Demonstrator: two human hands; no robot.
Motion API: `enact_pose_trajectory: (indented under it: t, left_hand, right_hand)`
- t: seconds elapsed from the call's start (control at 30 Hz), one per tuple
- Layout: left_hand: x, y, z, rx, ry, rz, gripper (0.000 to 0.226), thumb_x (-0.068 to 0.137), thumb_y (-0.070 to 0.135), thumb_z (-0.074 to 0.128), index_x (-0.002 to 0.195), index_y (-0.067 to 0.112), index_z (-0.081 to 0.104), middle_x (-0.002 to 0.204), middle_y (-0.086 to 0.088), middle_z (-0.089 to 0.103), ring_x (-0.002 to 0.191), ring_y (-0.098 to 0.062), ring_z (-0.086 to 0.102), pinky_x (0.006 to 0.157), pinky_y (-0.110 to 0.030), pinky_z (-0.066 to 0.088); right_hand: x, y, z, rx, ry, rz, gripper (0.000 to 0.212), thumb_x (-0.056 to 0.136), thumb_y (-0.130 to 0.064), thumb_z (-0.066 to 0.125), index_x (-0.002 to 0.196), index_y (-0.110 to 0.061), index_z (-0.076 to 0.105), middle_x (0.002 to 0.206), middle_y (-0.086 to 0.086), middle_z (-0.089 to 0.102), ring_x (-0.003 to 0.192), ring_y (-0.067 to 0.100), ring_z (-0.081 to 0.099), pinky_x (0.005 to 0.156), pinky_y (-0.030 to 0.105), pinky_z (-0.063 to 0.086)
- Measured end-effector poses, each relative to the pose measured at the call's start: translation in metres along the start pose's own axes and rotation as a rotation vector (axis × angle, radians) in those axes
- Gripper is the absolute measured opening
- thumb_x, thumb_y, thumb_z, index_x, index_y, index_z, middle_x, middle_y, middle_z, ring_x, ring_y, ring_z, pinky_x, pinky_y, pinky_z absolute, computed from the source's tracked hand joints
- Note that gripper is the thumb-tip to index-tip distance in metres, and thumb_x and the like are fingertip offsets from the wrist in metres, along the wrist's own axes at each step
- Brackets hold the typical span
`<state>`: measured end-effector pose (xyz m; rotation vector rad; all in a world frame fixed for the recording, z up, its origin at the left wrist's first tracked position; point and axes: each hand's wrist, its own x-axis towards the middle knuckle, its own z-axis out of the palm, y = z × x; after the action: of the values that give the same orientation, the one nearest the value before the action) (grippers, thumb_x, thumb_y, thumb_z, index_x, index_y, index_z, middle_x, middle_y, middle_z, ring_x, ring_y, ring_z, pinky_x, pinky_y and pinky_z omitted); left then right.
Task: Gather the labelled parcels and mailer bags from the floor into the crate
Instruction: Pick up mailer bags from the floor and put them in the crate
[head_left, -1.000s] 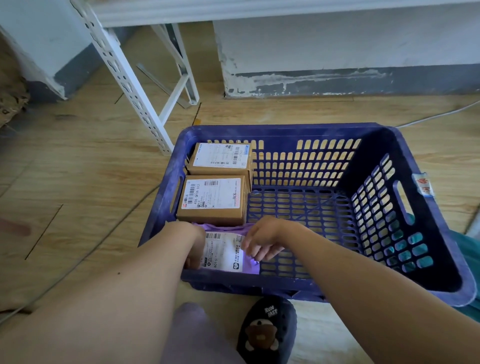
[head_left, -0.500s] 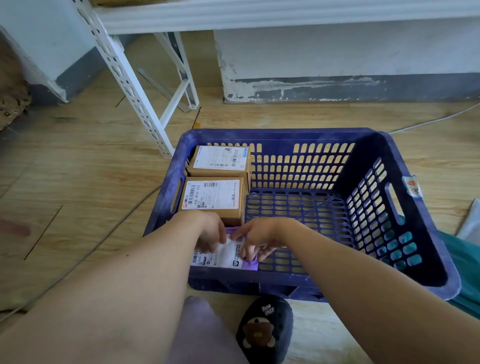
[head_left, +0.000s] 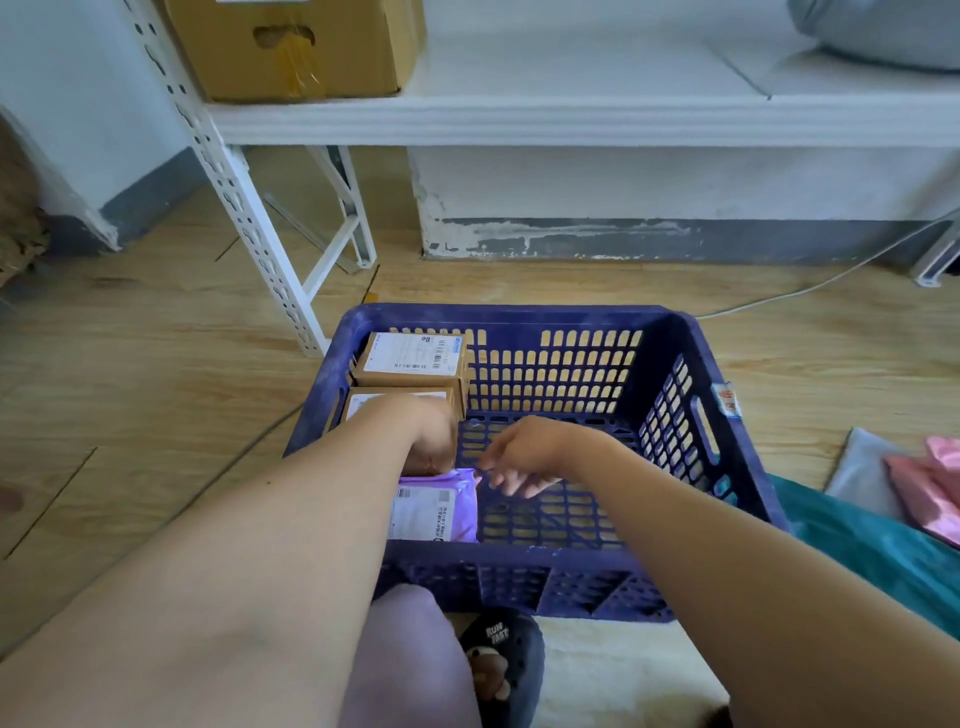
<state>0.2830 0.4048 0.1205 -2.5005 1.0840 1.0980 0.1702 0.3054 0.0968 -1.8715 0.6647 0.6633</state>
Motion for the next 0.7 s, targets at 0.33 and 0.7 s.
enact_pose_trajectory:
  t: [0.33, 0.7]
  left_hand:
    - [-0.004, 0.086, -0.021, 0.001, 0.250, 0.173, 0.039, 0.085, 0.022, 0.066, 0.122, 0.017, 0.058, 0.122, -0.002, 0.059, 0.107, -0.022, 0.058, 0.091, -0.035, 0.050]
    - [-0.004, 0.217, -0.014, 0.052, 0.446, 0.487, 0.036, 0.092, 0.023, 0.054, 0.127, 0.021, 0.051, 0.121, -0.003, 0.059, 0.100, -0.025, 0.059, 0.080, -0.037, 0.051]
  right_hand:
    - [-0.054, 0.044, -0.066, 0.275, 0.213, 0.013, 0.030, 0.088, 0.004, 0.056, 0.116, -0.008, 0.060, 0.083, 0.010, 0.065, 0.065, 0.015, 0.057, 0.062, 0.025, 0.049]
    - [-0.145, 0.145, -0.141, 0.439, 0.582, 0.068, 0.018, 0.088, -0.001, 0.054, 0.090, -0.017, 0.062, 0.081, 0.003, 0.065, 0.069, 0.013, 0.061, 0.068, 0.026, 0.051]
